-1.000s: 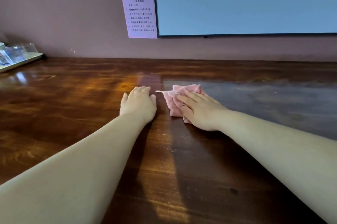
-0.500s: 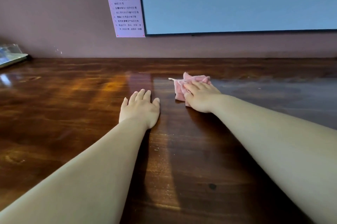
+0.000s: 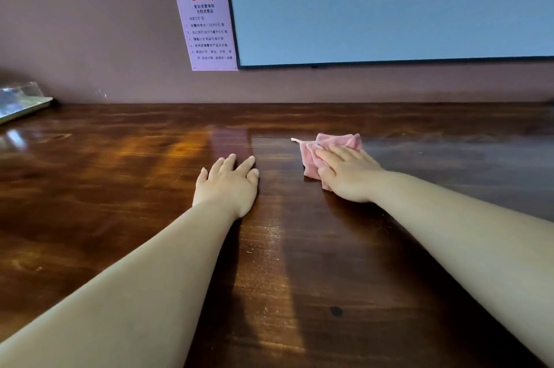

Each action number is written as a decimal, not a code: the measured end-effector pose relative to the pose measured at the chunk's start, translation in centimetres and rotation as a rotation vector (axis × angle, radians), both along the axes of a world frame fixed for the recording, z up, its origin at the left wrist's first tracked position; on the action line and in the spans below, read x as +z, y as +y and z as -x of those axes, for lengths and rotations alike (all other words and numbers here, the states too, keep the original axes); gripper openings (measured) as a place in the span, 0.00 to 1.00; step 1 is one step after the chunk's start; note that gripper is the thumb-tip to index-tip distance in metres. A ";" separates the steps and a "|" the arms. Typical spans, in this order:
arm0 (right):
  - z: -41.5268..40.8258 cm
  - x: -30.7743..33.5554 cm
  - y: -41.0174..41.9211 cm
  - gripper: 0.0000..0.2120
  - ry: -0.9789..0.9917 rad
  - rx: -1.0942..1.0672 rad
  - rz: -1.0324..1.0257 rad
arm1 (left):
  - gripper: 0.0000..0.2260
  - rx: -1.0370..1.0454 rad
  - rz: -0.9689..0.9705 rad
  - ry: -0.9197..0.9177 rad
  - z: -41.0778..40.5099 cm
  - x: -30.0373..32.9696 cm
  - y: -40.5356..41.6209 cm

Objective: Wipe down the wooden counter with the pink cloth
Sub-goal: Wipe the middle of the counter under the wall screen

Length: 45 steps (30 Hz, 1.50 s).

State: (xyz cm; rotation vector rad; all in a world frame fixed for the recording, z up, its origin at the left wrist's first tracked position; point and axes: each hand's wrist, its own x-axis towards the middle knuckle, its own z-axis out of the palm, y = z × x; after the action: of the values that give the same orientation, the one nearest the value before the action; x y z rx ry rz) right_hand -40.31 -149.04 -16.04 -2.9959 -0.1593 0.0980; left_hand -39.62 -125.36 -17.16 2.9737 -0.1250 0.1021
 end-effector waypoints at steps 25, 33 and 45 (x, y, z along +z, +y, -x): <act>-1.4 -0.7 -4.4 0.27 0.000 -0.013 -0.028 | 0.23 -0.020 0.025 0.009 -0.9 -0.5 -10.8; -5.1 0.5 -5.1 0.27 0.003 -0.114 0.008 | 0.24 -0.026 0.020 0.028 -1.0 -0.3 -10.8; -7.0 0.5 -7.4 0.26 -0.030 -0.121 -0.017 | 0.24 -0.117 -0.056 0.160 -2.8 2.1 -11.6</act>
State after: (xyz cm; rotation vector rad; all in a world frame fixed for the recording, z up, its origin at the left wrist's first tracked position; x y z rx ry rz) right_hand -33.32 -156.44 -15.50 -2.9823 0.0184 0.0379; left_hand -36.83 -136.94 -15.03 3.0067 -0.2854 -0.1561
